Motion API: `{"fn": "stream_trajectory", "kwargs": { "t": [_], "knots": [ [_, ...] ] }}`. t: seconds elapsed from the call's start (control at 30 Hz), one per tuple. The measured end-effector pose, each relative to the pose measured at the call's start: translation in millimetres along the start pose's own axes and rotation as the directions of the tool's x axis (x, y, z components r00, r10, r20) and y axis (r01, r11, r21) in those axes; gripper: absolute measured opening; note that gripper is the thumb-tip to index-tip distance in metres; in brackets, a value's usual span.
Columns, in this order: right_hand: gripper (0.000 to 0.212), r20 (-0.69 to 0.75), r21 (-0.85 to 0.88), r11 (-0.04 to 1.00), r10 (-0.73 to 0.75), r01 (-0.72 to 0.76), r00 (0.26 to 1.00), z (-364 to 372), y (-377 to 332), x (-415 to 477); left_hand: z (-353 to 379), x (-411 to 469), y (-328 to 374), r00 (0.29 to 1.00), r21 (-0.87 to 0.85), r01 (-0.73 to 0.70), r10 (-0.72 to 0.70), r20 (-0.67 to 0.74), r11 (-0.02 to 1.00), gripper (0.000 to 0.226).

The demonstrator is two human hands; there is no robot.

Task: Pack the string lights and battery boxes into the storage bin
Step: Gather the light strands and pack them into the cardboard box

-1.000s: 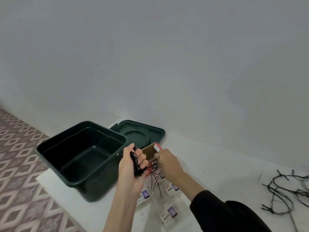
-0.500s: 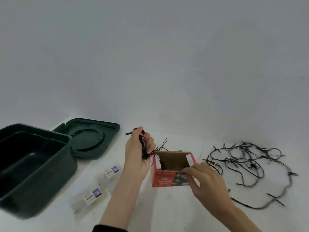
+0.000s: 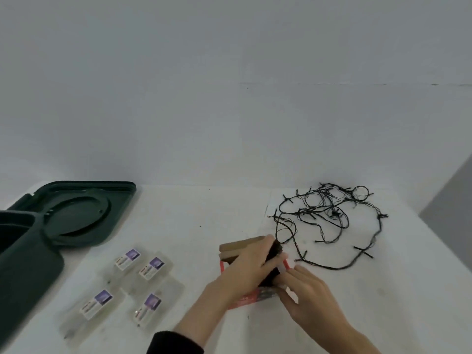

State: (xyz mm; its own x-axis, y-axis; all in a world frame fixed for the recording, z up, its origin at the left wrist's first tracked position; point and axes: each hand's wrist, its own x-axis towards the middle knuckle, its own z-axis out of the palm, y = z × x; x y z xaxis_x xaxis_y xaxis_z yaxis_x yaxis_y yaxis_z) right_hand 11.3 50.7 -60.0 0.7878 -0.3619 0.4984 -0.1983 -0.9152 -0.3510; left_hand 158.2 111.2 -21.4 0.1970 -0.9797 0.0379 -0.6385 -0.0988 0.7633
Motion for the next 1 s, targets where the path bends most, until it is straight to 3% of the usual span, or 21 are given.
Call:
{"fn": "stream_trajectory", "kwargs": {
  "t": [0.13, 0.2, 0.23, 0.3, 0.4, 0.57, 0.67, 0.73, 0.87, 1.0],
  "knots": [
    [0.024, 0.020, 0.045, 0.999, 0.007, -0.008, 1.000, -0.5, 0.2, -0.8, -0.8, -9.1, -3.3, 0.986, 0.237, -0.046, 0.005, 0.168, 0.970, 0.021],
    [0.023, 0.039, 0.044, 0.999, 0.003, -0.005, 0.999, -0.9, 0.1, -1.0, -0.5, -9.8, -6.1, 0.965, 0.379, -0.023, -0.079, 0.251, 0.925, 0.054],
    [0.023, 0.043, 0.045, 0.999, 0.001, -0.003, 0.999, -1.0, 0.5, -1.1, -0.6, -9.1, -7.3, 0.946, 0.423, -0.015, -0.124, 0.300, 0.906, 0.059],
    [0.021, 0.050, 0.055, 0.998, 0.016, -0.019, 0.999, -1.7, 0.6, -1.2, -2.8, -6.3, -7.1, 0.916, 0.408, -0.018, -0.148, 0.372, 0.913, 0.042],
    [0.016, 0.081, 0.067, 0.996, 0.045, -0.051, 0.996, -2.8, -0.7, 0.6, -5.7, -0.3, -11.4, 0.926, 0.343, -0.031, -0.103, 0.364, 0.939, 0.020],
    [0.002, 0.125, 0.061, 0.997, 0.035, -0.043, 0.992, -12.5, -2.0, 7.3, -7.4, 6.1, -10.4, 0.946, 0.458, -0.018, -0.133, 0.297, 0.889, 0.020],
    [0.013, 0.121, 0.167, 0.979, 0.100, -0.119, 0.988, -18.8, -11.1, 22.4, -5.7, 5.5, -11.7, 0.939, 0.464, 0.028, -0.183, 0.293, 0.885, 0.018],
    [0.008, 0.210, 0.212, 0.961, 0.135, -0.180, 0.968, -18.1, -16.2, 33.0, -7.4, 4.9, -10.9, 0.918, 0.452, 0.071, -0.235, 0.318, 0.889, 0.015],
    [0.009, 0.464, -0.085, 0.971, 0.239, -0.225, 0.853, -15.6, -21.4, 50.3, -27.9, 5.2, -4.4, 0.858, 0.360, 0.107, -0.269, 0.437, 0.927, 0.014],
    [0.021, 0.548, -0.240, 0.963, 0.240, -0.125, 0.802, -16.6, -22.8, 64.0, -58.4, -1.5, -0.1, 0.900, 0.297, 0.048, -0.170, 0.400, 0.954, 0.022]
  ]
}}
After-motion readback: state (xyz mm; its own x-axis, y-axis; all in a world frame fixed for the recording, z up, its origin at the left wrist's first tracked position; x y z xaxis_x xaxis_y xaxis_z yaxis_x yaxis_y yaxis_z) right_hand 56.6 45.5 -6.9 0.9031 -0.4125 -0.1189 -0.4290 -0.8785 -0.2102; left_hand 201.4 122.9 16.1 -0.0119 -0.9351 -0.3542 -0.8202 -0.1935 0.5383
